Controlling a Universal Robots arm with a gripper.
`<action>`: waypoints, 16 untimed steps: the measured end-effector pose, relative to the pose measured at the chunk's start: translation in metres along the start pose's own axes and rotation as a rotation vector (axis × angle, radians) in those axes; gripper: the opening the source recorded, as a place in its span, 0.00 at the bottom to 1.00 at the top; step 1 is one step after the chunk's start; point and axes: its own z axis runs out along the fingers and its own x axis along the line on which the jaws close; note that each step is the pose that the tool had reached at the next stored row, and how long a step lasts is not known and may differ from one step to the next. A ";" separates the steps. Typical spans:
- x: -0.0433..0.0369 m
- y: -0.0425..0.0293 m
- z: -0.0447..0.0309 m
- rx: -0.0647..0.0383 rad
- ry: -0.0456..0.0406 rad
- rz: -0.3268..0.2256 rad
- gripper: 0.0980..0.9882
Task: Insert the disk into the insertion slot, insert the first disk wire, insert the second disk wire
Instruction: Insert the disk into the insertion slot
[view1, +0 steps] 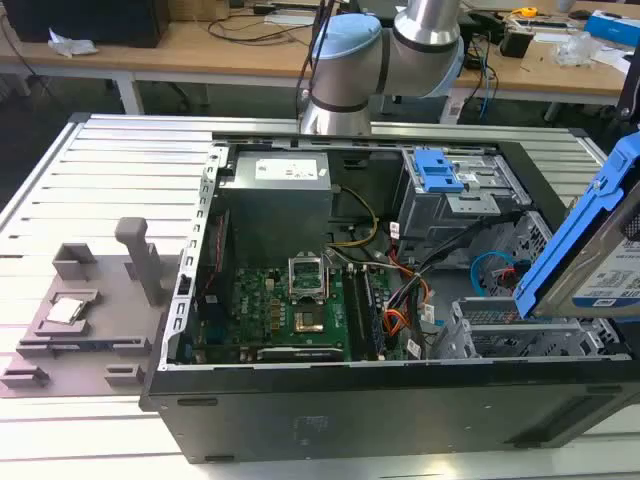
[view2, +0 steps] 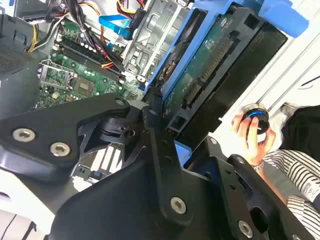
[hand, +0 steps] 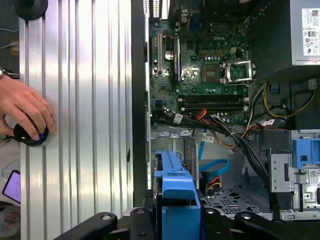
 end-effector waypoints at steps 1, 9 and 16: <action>0.0000 0.0014 0.0005 0.000 0.0000 0.000 0.30; 0.0001 0.0066 0.0078 0.000 -0.0001 0.000 0.30; -0.0050 0.0135 0.0141 0.000 -0.0001 0.000 0.30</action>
